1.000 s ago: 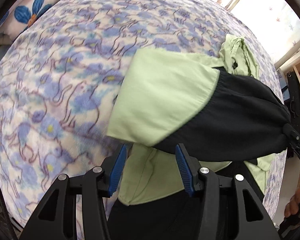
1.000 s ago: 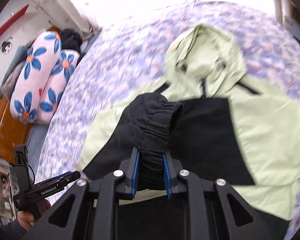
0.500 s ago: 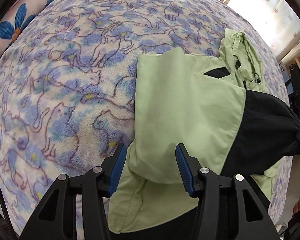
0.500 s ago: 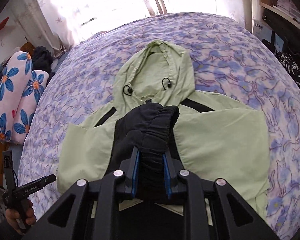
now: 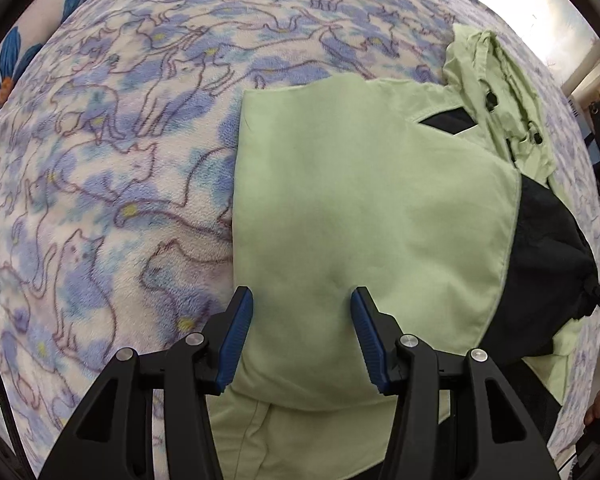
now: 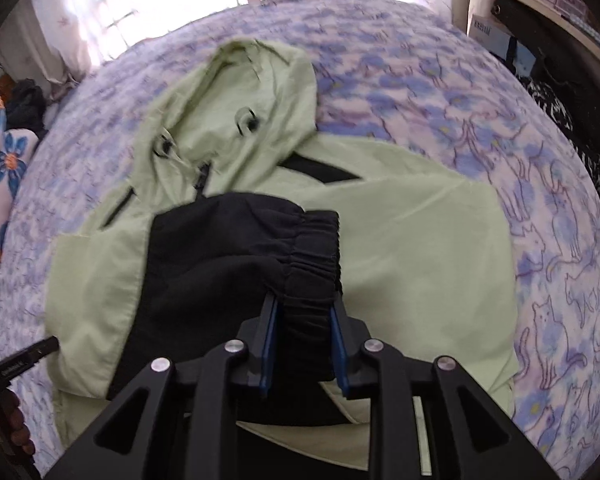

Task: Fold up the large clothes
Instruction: 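Grasp the black cuff with the right gripper while the left gripper folds the jacket side inward, then release the green side flap with the left gripper while the right gripper lays the black cuff down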

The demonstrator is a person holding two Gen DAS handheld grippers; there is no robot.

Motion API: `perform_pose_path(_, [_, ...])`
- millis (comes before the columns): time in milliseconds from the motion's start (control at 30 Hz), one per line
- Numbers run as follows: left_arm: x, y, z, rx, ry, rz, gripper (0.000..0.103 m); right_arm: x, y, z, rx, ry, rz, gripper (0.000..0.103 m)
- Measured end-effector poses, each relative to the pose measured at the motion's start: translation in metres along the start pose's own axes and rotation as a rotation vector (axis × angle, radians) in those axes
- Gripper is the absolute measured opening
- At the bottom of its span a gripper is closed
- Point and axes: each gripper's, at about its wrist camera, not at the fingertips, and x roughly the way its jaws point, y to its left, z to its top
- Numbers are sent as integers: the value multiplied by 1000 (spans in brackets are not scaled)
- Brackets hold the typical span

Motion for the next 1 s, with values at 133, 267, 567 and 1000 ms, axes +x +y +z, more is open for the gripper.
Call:
perform_pose_path(133, [10,2,9,-17,2,0,55,21,-22,-5,99,88,53,39])
perform_pose_path(267, [16,11,23,-67,-2,-49,56,27,-36,-8,159,93,107,44])
perform_pose_path(567, [49,39,50,-215,35,-133,64,62,-34,1,140,144,115,45])
perform_pose_path(1000, [42,28,58,-99,-93,39,18,63,-22,0,45,40,9,37])
